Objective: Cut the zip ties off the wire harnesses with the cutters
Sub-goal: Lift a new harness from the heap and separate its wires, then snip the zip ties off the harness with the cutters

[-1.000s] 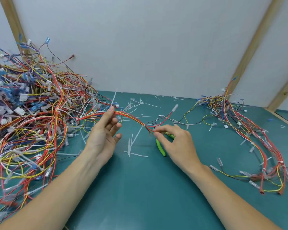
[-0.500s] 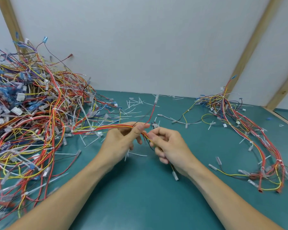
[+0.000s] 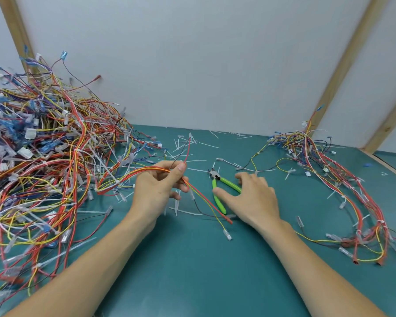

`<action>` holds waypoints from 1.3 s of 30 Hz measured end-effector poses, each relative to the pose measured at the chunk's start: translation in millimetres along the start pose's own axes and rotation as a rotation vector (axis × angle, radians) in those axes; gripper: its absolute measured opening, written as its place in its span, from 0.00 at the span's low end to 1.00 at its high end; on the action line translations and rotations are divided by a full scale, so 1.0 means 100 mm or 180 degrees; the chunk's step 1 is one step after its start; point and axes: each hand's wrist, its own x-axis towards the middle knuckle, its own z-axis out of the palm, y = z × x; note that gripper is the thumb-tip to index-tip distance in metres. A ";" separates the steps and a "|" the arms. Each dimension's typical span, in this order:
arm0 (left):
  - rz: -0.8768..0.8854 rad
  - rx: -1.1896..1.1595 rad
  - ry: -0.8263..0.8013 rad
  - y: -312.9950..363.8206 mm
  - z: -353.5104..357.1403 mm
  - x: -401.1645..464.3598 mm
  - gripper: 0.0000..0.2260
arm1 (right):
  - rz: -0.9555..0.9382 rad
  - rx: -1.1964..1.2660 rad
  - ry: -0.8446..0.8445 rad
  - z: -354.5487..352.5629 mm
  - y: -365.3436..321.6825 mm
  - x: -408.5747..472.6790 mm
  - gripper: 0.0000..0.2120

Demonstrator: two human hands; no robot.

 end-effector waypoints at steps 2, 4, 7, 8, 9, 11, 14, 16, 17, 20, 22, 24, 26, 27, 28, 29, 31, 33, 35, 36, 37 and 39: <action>0.0046 0.0093 -0.0032 -0.01 0.00 0.00 0.06 | -0.0102 -0.0245 -0.0013 0.01 -0.09 0.00 0.36; 0.0074 0.0143 -0.0053 -0.02 -0.01 0.00 0.06 | -0.0131 -0.0328 -0.0066 -0.03 -0.14 0.00 0.31; 0.0091 0.0202 -0.0078 -0.04 -0.02 0.01 0.06 | -0.0151 -0.0632 -0.0242 -0.10 -0.19 -0.04 0.23; 0.0088 0.0220 -0.0087 -0.05 -0.03 0.01 0.06 | -0.0157 -0.0713 -0.0279 -0.12 -0.20 -0.06 0.20; 0.0076 0.0229 -0.0095 -0.05 -0.03 0.01 0.06 | -0.0176 -0.0766 -0.0298 -0.13 -0.20 -0.07 0.18; 0.0029 0.0210 -0.0102 -0.04 -0.02 0.00 0.08 | -0.0175 -0.0808 -0.0268 -0.16 -0.17 -0.07 0.14; -0.0090 0.0092 -0.0167 0.00 0.00 -0.01 0.15 | -0.0055 -0.0508 -0.0189 -0.21 -0.08 -0.02 0.12; -0.0317 -0.0049 -0.0340 0.04 0.00 -0.02 0.22 | 0.0038 0.0080 -0.0060 -0.21 -0.03 0.02 0.14; -0.0447 -0.0116 -0.0460 0.05 0.00 -0.02 0.25 | 0.0095 0.0571 0.0055 -0.23 -0.02 0.02 0.16; -0.0765 -0.0182 -0.0739 0.04 0.03 -0.03 0.28 | -0.0047 0.2263 0.0487 -0.32 -0.14 -0.06 0.12; -0.0915 -0.0241 -0.0732 0.03 0.05 -0.03 0.28 | -0.0512 0.2913 0.0516 -0.35 -0.29 -0.18 0.15; -0.1037 -0.0366 -0.0689 0.02 0.06 -0.02 0.28 | -0.1030 0.2949 0.0435 -0.31 -0.42 -0.32 0.17; -0.1185 -0.0488 -0.0759 0.02 0.06 -0.01 0.28 | -0.1353 0.2452 0.0406 -0.21 -0.50 -0.43 0.17; -0.1261 -0.0514 -0.0820 0.01 0.07 -0.01 0.27 | -0.1384 0.2182 0.0392 -0.16 -0.52 -0.46 0.17; -0.1313 -0.0482 -0.0876 0.01 0.08 -0.01 0.26 | -0.1374 0.1938 0.0384 -0.12 -0.53 -0.47 0.18; -0.1337 -0.0400 -0.0913 0.01 0.09 -0.02 0.26 | -0.1355 0.1742 0.0394 -0.09 -0.54 -0.47 0.18; -0.1316 -0.0249 -0.0975 0.00 0.08 -0.02 0.28 | -0.1323 0.1531 0.0416 -0.07 -0.53 -0.43 0.19; -0.1290 -0.0215 -0.1091 0.00 0.06 -0.01 0.31 | -0.1277 0.1486 0.0413 -0.07 -0.49 -0.38 0.18; -0.1293 -0.0212 -0.1243 -0.02 0.06 -0.01 0.33 | -0.1186 0.1590 0.0369 -0.06 -0.45 -0.35 0.17; -0.1302 -0.0209 -0.1312 -0.02 0.06 0.00 0.34 | -0.1143 0.1701 0.0337 -0.06 -0.44 -0.34 0.16; -0.1330 -0.0191 -0.1373 -0.01 0.06 0.00 0.35 | -0.1103 0.1875 0.0305 -0.06 -0.43 -0.34 0.15; -0.1374 -0.0020 -0.1507 0.02 0.06 0.00 0.38 | -0.0960 0.2363 0.0232 -0.08 -0.42 -0.33 0.13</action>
